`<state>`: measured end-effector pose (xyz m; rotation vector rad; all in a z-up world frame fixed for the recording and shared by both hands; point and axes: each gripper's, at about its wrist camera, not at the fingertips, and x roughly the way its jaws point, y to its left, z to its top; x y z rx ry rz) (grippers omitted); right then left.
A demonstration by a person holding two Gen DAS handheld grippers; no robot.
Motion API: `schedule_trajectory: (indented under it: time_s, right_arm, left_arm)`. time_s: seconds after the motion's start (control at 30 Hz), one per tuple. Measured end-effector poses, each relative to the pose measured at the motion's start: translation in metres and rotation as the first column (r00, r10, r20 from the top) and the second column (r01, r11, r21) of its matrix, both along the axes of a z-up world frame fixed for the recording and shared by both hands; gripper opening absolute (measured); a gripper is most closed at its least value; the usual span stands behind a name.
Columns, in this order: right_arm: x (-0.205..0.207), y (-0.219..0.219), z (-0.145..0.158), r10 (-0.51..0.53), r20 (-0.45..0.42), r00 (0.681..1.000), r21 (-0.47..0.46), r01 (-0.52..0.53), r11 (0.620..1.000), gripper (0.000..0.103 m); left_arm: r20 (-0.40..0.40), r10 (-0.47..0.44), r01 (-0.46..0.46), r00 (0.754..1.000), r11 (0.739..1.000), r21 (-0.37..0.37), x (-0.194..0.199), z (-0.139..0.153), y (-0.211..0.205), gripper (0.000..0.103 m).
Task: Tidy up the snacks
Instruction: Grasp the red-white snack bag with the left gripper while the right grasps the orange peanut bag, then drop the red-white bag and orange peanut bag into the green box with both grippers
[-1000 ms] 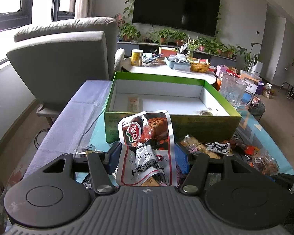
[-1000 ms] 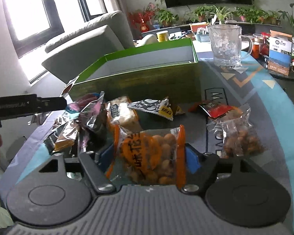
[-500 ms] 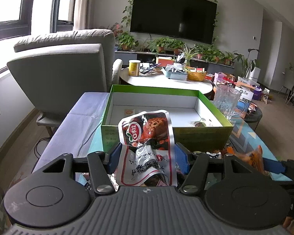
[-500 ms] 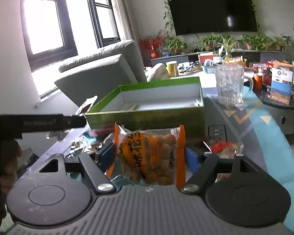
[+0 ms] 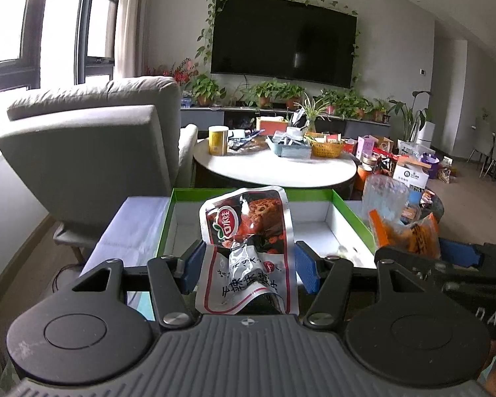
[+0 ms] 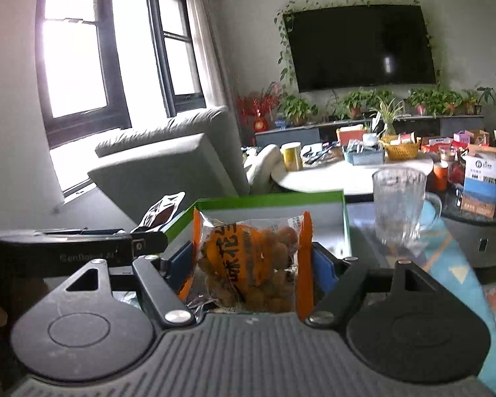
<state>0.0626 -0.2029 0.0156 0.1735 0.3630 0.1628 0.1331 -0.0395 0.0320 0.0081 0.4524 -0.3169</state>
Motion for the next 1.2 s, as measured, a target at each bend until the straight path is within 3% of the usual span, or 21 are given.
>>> schedule_trajectory:
  time_s: [0.23, 0.73, 1.03, 1.2]
  right_arm:
    - [0.033, -0.011, 0.006, -0.028, 0.009, 1.000, -0.012, 0.028, 1.000, 0.058]
    - [0.085, -0.018, -0.017, -0.055, -0.091, 0.994, -0.007, 0.054, 0.998, 0.058]
    - [0.094, -0.007, -0.038, -0.066, -0.178, 0.982, -0.063, 0.055, 0.996, 0.058]
    - [0.083, -0.007, -0.035, -0.068, -0.161, 0.985, -0.048, 0.061, 0.997, 0.058]
  left_arm:
    - [0.007, 0.006, -0.006, 1.000, 1.000, 0.020, 0.031, 0.001, -0.009, 0.055]
    - [-0.092, 0.031, -0.027, 0.995, 0.998, 0.048, 0.085, -0.030, -0.018, 0.055]
    - [-0.172, 0.054, -0.041, 0.984, 0.996, 0.081, 0.092, -0.050, -0.016, 0.055]
    - [-0.168, 0.079, -0.062, 0.983, 0.993, 0.103, 0.086, -0.047, -0.014, 0.056]
